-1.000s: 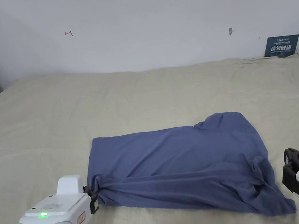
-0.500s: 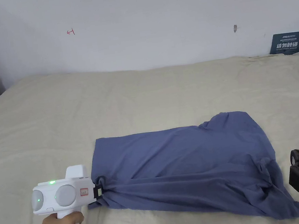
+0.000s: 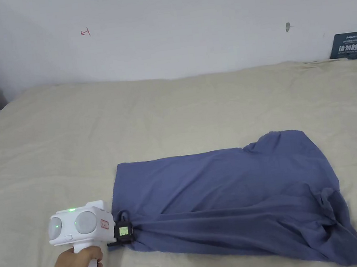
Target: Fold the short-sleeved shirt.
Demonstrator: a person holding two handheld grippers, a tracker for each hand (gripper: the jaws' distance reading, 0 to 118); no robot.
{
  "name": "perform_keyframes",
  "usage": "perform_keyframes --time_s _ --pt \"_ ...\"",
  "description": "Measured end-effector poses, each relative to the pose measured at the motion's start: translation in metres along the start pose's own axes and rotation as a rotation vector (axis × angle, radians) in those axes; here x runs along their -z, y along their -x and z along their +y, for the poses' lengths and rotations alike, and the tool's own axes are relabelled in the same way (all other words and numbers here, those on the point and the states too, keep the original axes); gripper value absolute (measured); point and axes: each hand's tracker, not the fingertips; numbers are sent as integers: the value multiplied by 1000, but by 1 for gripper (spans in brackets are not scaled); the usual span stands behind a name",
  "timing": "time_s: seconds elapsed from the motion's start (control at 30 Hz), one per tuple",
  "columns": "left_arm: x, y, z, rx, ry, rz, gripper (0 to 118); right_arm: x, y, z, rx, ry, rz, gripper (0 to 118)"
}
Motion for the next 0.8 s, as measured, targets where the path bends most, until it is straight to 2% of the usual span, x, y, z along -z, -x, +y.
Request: perform_keyframes --time_s 0.07,0.1,0.17,0.2,0.3,0.37,0.5,0.73,0.77,0.8 --pt "1 0 -2 -2 7 7 84 1 -1 -1 1 6 0 0" --pt "2 0 -3 -8 14 5 81 2 -1 -1 0 8 -2 0" --pt "2 0 -4 -24 27 -30 59 2 -1 -2 1 12 -3 0" --pt "2 -2 -4 -32 27 -42 41 2 -2 -2 2 15 -3 0" --pt "1 -10 -6 -19 16 -59 18 1 -1 -3 8 22 -1 0" --pt "-1 -14 -5 3 13 -58 11 1 -3 -3 10 26 -1 0" --pt "-16 -14 -2 51 -8 -64 8 8 -14 -5 63 71 1 0" --pt "-40 -13 2 68 -56 -98 8 55 -35 -36 151 312 9 2" --pt "-42 -13 2 68 -60 -101 8 64 -36 -42 157 352 8 4" --pt "-43 -13 2 69 -64 -103 8 70 -37 -46 157 383 3 15"
